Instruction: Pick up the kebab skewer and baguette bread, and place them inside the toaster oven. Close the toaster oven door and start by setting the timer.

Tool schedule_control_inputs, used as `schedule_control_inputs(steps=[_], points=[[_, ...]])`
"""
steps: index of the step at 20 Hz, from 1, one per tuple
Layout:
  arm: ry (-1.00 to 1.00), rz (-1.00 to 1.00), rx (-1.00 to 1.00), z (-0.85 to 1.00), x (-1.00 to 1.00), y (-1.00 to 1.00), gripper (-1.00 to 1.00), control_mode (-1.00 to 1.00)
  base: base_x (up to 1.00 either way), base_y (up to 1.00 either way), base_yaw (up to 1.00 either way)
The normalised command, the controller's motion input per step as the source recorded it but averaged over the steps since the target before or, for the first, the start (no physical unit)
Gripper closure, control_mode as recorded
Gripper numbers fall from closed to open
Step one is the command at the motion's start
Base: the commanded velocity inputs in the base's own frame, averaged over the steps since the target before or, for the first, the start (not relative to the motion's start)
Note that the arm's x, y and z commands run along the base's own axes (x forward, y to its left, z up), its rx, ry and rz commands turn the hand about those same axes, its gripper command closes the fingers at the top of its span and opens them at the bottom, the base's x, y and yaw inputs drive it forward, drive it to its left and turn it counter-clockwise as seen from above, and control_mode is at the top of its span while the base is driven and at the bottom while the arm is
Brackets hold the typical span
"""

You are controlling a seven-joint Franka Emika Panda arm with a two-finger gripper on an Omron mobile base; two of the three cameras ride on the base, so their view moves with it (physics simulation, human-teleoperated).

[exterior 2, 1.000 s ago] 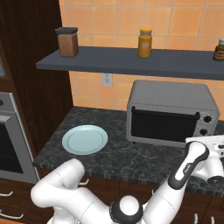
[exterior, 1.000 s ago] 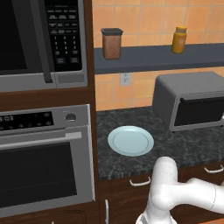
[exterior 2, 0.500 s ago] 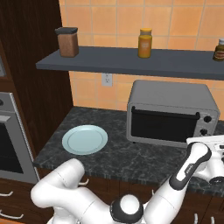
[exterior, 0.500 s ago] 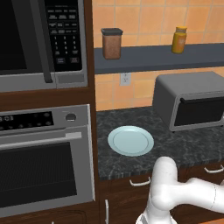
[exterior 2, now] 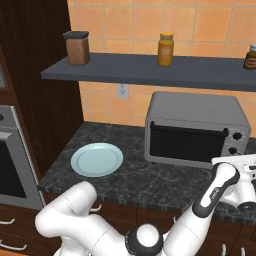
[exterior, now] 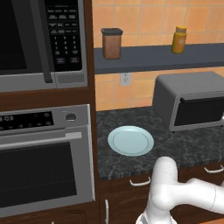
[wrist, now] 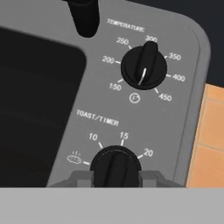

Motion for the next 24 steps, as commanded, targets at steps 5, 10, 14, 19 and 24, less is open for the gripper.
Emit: schedule_control_inputs(steps=[5, 10, 14, 19, 24], points=[[0.00, 0.00, 0.02, 0.33, 0.17, 0.13, 1.00, -1.00, 0.00, 0.00, 0.00], [0.00, 0.01, 0.13, 0.37, 0.01, 0.00, 1.00, -1.00, 0.00, 0.00, 0.00], [0.00, 0.00, 0.22, 0.33, 0.00, 0.08, 1.00, -1.00, 0.00, 0.00, 0.00], [0.00, 0.00, 0.23, 0.32, 0.00, 0.14, 1.00, -1.00, 0.00, 0.00, 0.00], [-0.02, 0.00, 0.24, 0.37, 0.06, 0.10, 1.00, -1.00, 0.00, 0.00, 0.00]])
